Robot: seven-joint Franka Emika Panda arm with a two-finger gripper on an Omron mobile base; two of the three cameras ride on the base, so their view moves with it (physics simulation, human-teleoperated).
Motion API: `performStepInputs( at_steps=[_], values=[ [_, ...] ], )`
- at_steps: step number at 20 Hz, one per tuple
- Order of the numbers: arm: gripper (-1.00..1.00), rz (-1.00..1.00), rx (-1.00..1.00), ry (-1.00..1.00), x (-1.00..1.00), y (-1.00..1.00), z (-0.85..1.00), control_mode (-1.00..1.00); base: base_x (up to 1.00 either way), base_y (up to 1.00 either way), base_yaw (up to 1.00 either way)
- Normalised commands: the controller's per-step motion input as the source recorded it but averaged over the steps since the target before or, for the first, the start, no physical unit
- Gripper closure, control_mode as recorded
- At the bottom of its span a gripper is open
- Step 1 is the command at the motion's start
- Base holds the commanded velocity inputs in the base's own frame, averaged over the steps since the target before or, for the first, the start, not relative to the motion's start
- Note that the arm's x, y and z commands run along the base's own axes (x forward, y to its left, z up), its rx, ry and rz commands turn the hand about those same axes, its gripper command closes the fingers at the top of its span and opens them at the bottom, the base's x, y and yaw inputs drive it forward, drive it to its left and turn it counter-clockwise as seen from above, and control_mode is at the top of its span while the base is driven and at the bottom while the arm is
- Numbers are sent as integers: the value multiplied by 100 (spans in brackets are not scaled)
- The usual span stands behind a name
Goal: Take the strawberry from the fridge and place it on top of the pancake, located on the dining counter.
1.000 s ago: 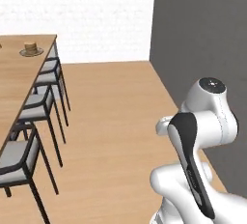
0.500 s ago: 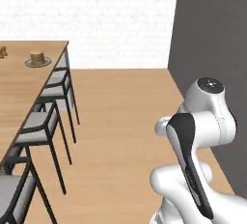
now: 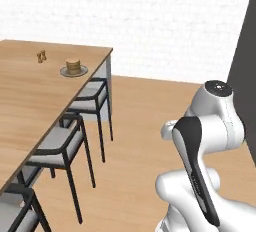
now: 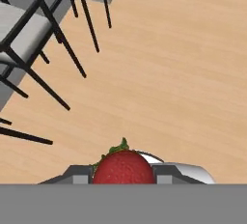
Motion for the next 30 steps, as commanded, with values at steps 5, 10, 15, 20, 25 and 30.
performStepInputs(
  at_steps=[5,10,15,20,25,30],
  values=[
    [100,0,0,0,0,0,0,100,100,-40,59],
    [100,0,0,0,0,0,0,100,100,-62,61],
    [100,0,0,0,0,0,0,100,90,-95,49],
    [100,0,0,0,0,0,0,100,56,-100,47],
    [100,0,0,0,0,0,0,100,48,-100,48],
    [100,0,0,0,0,0,0,100,48,-92,51]
  ],
)
